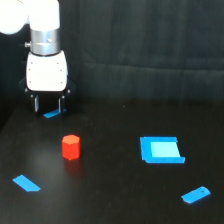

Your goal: Pick up the red object from the table

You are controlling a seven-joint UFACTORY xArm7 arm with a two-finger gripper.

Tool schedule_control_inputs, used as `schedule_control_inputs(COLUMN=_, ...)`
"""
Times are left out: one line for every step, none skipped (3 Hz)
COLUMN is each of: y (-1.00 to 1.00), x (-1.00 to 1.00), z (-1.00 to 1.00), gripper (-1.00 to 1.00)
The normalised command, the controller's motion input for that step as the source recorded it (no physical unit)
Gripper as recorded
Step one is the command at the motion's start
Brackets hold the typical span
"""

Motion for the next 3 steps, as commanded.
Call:
schedule_control_inputs(y=-0.18, x=0.35, z=-0.16, gripper=0.97)
schedule_control_inputs(y=-0.75, x=0.60, z=-0.24, gripper=1.00)
schedule_control_inputs(y=-0.82, x=0.69, z=-0.24, gripper=0.95)
